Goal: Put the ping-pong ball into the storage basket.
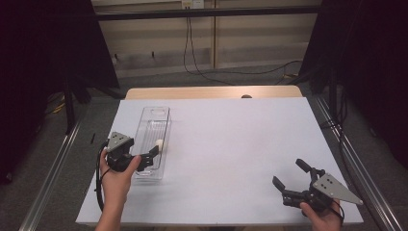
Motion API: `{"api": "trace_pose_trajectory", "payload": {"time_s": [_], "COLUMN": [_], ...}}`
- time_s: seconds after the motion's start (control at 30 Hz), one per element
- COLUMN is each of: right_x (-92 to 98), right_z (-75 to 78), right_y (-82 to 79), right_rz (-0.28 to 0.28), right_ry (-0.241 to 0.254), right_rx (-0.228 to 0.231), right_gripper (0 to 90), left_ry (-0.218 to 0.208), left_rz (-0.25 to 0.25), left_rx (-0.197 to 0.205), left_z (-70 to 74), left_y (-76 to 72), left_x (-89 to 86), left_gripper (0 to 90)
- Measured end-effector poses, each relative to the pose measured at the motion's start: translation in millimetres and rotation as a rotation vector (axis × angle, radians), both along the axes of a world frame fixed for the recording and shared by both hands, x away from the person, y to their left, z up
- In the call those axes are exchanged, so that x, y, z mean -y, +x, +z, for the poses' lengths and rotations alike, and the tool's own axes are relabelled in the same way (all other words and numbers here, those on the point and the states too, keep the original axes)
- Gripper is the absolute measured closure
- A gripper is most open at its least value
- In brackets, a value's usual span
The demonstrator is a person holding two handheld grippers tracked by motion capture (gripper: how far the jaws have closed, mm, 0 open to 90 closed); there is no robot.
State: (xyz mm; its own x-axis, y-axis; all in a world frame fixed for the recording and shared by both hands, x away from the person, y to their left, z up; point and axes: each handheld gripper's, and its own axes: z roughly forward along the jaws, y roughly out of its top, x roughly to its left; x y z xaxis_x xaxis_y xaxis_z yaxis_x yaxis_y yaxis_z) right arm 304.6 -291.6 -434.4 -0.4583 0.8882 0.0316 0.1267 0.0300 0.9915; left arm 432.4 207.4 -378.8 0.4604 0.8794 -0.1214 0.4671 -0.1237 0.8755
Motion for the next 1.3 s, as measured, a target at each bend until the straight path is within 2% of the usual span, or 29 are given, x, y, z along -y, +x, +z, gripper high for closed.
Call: {"api": "trace_pose_trajectory", "payload": {"time_s": [0.5, 0.7, 0.87, 1.13, 1.3], "right_x": [-0.4, -0.8, -0.5, 0.3, -0.4], "right_z": [-0.1, -0.2, -0.1, 0.3, 0.6], "right_y": [0.2, 0.3, 0.1, -0.3, -0.3], "right_rz": [-0.002, -0.002, -0.002, 0.003, -0.001], "right_ry": [0.002, 0.002, 0.003, -0.003, 0.0], "right_rx": [0.001, 0.001, 0.0, 0.001, 0.003], "right_gripper": [2.7, 2.7, 2.7, 2.7, 2.6], "left_ry": [-0.006, -0.023, -0.026, -0.032, -0.02], "left_rz": [-0.01, -0.018, -0.039, -0.036, -0.037], "left_rx": [0.017, 0.032, 0.039, 0.047, 0.059], "left_z": [-4.3, -7.2, -9.2, -15.7, -19.0], "left_y": [-9.6, -13.4, -16.0, -21.4, -25.7], "left_x": [-0.9, 0.0, 1.1, 0.7, 2.8], "left_gripper": [4.7, 4.7, 4.6, 4.6, 4.6]}}
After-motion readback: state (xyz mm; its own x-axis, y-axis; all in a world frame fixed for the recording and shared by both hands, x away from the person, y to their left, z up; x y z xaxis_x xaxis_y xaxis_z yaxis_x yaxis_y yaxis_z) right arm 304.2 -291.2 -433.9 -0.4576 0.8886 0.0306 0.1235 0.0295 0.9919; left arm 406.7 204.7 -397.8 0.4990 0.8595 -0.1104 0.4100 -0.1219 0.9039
